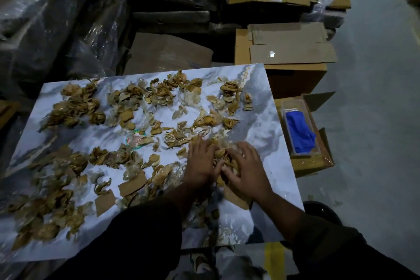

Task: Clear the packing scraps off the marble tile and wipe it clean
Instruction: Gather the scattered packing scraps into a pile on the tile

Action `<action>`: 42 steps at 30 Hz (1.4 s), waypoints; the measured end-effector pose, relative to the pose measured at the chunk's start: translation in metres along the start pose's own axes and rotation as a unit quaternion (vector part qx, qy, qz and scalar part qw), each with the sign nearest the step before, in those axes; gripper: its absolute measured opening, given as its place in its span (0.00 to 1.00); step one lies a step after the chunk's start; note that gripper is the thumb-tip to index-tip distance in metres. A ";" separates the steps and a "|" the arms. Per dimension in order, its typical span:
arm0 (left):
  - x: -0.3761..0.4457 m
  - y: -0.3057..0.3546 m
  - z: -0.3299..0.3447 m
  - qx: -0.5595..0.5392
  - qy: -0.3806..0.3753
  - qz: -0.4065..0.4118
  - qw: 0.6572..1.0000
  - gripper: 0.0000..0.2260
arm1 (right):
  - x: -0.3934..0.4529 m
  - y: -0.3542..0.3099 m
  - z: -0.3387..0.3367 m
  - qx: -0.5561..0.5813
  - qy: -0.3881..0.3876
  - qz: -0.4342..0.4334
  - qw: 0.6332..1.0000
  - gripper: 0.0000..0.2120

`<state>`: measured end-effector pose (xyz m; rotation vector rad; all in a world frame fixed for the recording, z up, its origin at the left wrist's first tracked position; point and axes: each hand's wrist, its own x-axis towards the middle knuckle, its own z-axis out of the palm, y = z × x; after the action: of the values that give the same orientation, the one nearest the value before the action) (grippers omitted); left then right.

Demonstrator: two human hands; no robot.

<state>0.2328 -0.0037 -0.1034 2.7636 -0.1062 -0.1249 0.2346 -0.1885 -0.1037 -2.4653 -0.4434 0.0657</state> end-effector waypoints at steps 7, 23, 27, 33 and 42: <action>-0.017 0.002 0.011 -0.033 0.081 0.024 0.996 0.16 | -0.041 0.015 0.016 -0.076 -0.054 -0.092 0.991 0.53; -0.007 0.032 0.016 -0.171 0.152 -0.096 0.969 0.16 | 0.018 -0.016 0.023 -0.025 0.029 0.002 0.999 0.25; 0.008 0.044 0.007 -0.278 0.173 -0.195 0.924 0.17 | 0.035 -0.032 0.021 -0.029 0.029 0.038 0.998 0.16; 0.017 0.036 -0.021 -0.380 0.190 -0.252 0.870 0.12 | 0.048 -0.065 0.019 0.024 0.044 0.059 0.997 0.14; 0.006 -0.029 -0.089 -0.364 0.300 -0.260 0.842 0.15 | 0.090 -0.145 0.038 0.054 0.014 -0.021 0.998 0.16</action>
<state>0.2495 0.0545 -0.0314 1.8796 0.7089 0.4698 0.2707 -0.0282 -0.0428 -2.3470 -0.4666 0.0357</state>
